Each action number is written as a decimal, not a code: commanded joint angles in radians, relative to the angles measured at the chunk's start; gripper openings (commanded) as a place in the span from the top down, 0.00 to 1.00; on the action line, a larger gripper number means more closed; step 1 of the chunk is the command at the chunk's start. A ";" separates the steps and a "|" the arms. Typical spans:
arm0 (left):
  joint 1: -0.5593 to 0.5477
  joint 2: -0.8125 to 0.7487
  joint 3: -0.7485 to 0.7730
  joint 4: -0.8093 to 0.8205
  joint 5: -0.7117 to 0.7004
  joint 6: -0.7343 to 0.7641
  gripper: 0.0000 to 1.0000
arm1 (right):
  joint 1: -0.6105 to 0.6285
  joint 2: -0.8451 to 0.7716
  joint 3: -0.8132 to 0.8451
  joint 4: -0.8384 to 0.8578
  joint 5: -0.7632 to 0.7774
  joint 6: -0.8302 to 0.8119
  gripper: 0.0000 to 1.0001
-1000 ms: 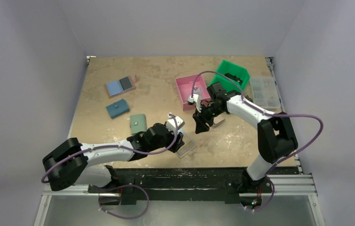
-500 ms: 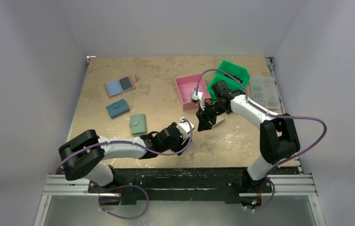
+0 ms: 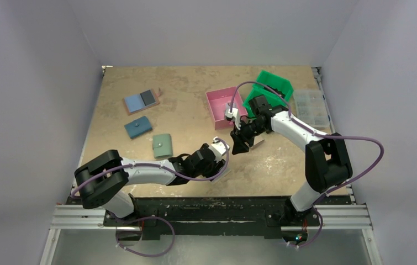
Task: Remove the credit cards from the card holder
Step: Remove the credit card from the card holder.
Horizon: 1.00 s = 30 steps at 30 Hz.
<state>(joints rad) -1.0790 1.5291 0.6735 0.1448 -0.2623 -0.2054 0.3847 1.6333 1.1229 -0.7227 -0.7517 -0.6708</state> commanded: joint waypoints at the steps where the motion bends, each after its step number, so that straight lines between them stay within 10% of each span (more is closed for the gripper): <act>1: 0.003 -0.035 0.009 -0.017 -0.043 -0.028 0.39 | -0.005 -0.012 0.000 -0.010 -0.031 -0.019 0.48; 24: 0.252 -0.121 -0.117 0.178 0.412 -0.200 0.63 | -0.005 -0.015 -0.002 -0.027 -0.043 -0.035 0.49; 30: 0.251 -0.133 -0.108 0.141 0.390 -0.179 0.54 | -0.005 -0.011 -0.001 -0.033 -0.044 -0.039 0.49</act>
<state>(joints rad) -0.8314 1.4044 0.5564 0.2691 0.1211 -0.3836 0.3847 1.6333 1.1217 -0.7452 -0.7597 -0.6910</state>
